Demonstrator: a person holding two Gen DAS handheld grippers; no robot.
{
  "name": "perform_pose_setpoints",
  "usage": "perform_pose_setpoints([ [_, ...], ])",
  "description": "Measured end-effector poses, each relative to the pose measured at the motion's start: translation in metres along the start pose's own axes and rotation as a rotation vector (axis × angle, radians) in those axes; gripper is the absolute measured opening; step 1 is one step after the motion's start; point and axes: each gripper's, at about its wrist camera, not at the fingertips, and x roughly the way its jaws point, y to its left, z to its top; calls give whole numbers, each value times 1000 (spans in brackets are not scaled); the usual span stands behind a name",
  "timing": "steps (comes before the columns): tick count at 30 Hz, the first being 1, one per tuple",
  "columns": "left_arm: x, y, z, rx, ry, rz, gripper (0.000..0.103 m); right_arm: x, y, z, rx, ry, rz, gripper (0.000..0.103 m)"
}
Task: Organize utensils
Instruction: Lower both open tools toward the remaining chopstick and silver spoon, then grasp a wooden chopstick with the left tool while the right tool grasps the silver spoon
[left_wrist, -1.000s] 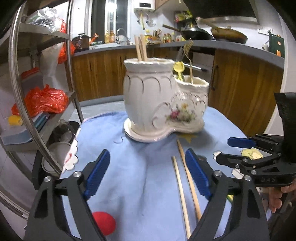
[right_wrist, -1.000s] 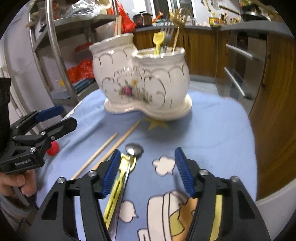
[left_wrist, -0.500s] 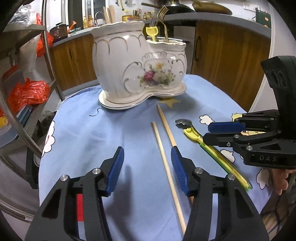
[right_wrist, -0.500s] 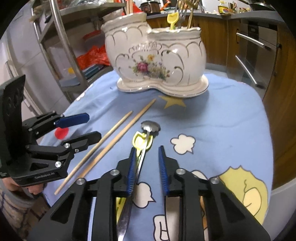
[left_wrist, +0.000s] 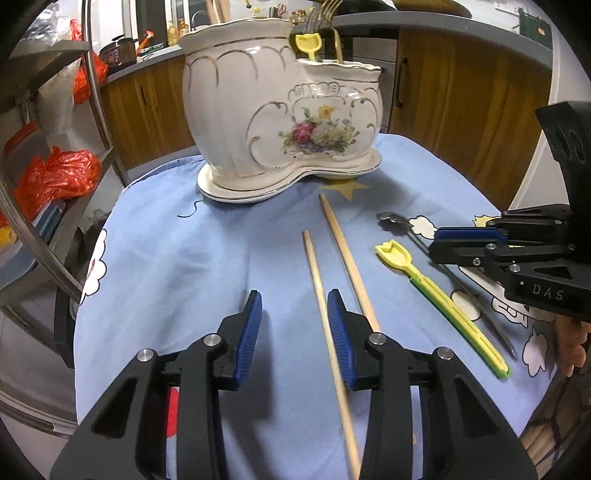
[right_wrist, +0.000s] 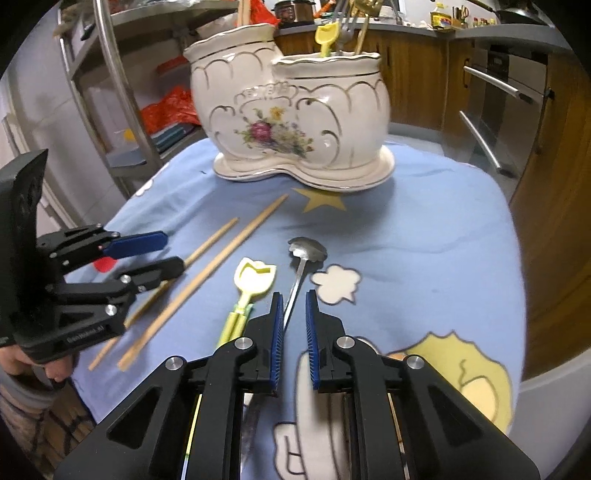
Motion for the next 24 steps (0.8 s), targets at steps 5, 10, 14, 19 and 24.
perform_pose_setpoints([
  [5,3,-3,0,17,18,4,36,3,1,1,17,24,-7,16],
  [10,3,-7,-2,30,22,18,34,6,8,2,-7,51,-32,16],
  [14,2,-9,-4,44,20,6,24,5,8,3,-29,81,-38,10],
  [19,4,-1,2,33,60,-4,10,4,-2,10,-40,157,-33,7],
  [24,8,9,12,43,157,-49,11,10,-15,22,-23,277,4,7],
])
